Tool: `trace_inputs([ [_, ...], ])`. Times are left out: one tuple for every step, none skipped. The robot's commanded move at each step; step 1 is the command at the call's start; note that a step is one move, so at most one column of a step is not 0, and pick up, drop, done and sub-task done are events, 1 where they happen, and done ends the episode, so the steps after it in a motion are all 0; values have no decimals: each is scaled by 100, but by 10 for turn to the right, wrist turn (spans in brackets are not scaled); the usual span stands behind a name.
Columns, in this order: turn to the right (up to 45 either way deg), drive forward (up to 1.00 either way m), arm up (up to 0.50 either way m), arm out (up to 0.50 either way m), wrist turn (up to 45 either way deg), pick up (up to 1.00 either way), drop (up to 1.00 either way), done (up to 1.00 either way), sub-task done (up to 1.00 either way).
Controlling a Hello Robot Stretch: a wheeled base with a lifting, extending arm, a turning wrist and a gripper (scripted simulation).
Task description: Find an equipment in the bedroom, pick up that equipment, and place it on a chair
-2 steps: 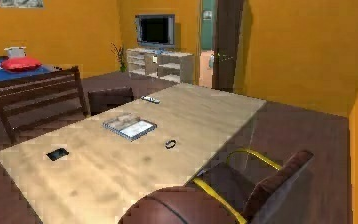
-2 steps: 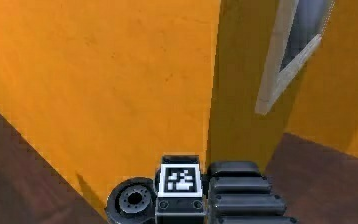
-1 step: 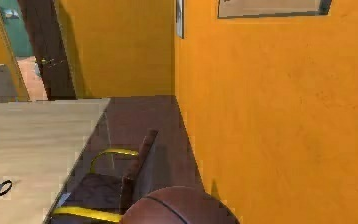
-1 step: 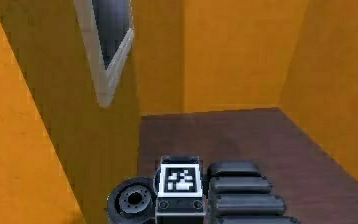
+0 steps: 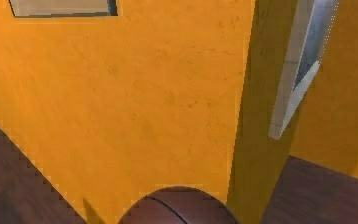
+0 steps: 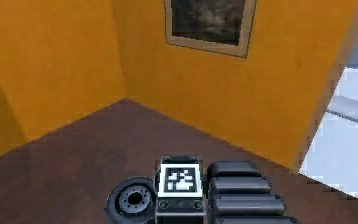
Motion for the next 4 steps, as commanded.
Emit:
trace_inputs([
  [120,0,0,0,0,0,0,0,0],
  [-450,0,0,0,0,0,0,0,0],
  [-450,0,0,0,0,0,0,0,0],
  [-450,0,0,0,0,0,0,0,0],
])
